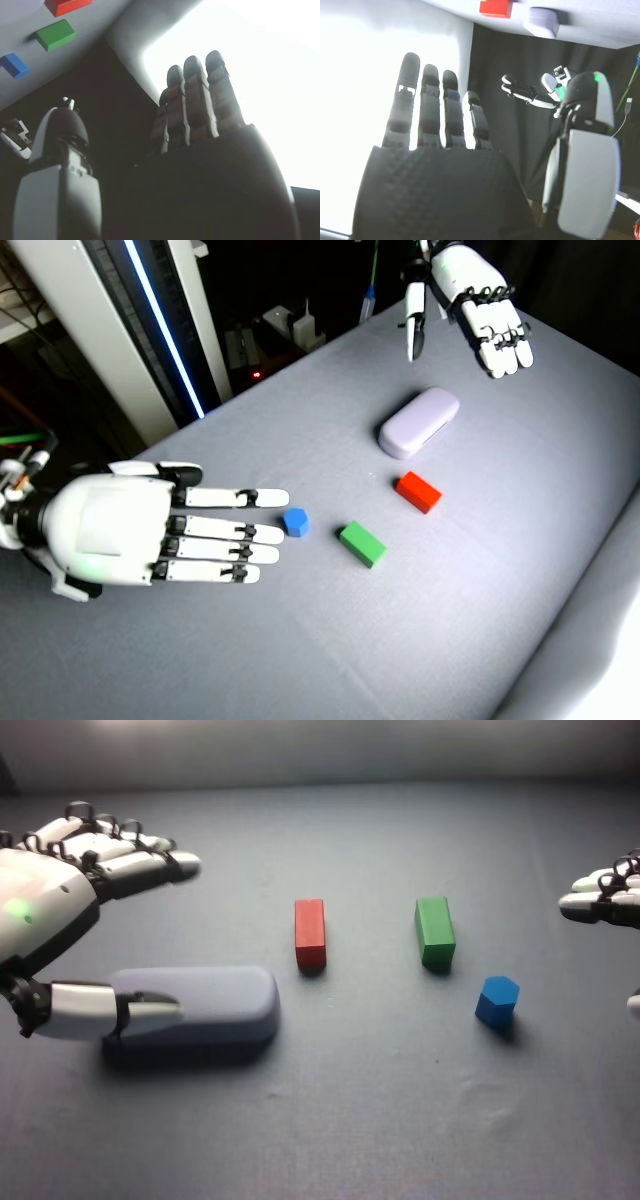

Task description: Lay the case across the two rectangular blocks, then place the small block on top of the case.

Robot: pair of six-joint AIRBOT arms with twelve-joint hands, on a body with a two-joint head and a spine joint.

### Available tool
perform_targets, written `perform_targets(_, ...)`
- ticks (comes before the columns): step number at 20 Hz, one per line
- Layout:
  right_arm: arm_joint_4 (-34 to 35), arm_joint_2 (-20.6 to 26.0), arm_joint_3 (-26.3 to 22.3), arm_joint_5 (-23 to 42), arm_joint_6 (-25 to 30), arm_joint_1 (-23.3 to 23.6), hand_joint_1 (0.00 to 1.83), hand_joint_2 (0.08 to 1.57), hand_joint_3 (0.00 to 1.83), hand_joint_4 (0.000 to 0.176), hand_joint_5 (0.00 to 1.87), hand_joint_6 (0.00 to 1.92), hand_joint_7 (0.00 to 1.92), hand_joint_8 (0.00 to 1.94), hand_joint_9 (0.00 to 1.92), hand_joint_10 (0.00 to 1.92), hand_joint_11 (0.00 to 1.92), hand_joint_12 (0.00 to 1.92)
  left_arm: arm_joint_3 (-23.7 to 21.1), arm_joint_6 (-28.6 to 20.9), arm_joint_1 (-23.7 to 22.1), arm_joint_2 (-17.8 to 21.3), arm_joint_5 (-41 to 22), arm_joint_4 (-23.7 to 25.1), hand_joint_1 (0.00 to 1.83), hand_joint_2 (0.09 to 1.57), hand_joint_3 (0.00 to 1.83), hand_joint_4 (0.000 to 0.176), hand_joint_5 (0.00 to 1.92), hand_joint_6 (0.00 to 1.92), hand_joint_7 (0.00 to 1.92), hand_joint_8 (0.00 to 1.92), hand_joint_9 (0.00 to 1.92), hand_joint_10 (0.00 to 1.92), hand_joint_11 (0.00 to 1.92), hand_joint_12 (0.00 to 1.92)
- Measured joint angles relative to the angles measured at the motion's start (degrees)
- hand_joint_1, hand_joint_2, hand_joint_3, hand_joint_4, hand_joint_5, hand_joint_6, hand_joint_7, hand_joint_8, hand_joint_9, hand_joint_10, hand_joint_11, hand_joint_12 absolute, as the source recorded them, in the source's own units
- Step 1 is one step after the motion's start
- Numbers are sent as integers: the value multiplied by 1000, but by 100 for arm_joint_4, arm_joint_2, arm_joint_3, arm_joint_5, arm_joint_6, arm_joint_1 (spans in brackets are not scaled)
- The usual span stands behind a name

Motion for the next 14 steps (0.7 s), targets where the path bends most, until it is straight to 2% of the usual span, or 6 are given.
perform_targets(1, 0, 0, 4, -17, 0, 4, 566, 1301, 2, 0, 338, 5, 256, 4, 219, 12, 0, 727, 44, -2, -46, -31, 157, 42, 792, 829, 0, 119, 309, 0, 337, 0, 330, 5, 0, 682)
perform_targets(3, -92, 0, 4, -94, 7, 76, 504, 1309, 4, 0, 307, 0, 222, 0, 192, 1, 0, 676, 157, -35, -188, -68, 636, 225, 805, 805, 0, 105, 306, 2, 334, 1, 340, 3, 0, 729)
perform_targets(5, -153, 0, 11, -129, 11, 111, 566, 1299, 0, 0, 328, 4, 233, 2, 222, 7, 0, 716, 234, -57, -337, -72, 981, 426, 837, 797, 0, 126, 277, 1, 292, 2, 299, 3, 0, 584)
perform_targets(8, -208, -4, 28, -192, 15, 133, 562, 1292, 0, 0, 333, 3, 238, 2, 217, 3, 0, 695, 538, -63, -667, -267, 1700, 769, 908, 775, 0, 84, 334, 3, 300, 2, 333, 5, 0, 736)
perform_targets(9, -208, -17, 33, -203, 17, 133, 567, 1295, 0, 0, 334, 3, 238, 1, 212, 0, 0, 693, 680, -70, -743, -393, 2035, 828, 850, 777, 0, 97, 327, 0, 311, 0, 370, 2, 0, 816)
perform_targets(14, -227, -42, 42, -232, 15, 146, 521, 1303, 0, 0, 314, 1, 212, 0, 193, 0, 0, 671, 1058, -109, -964, -793, 2865, 997, 871, 793, 0, 83, 319, 1, 416, 10, 484, 9, 6, 800)
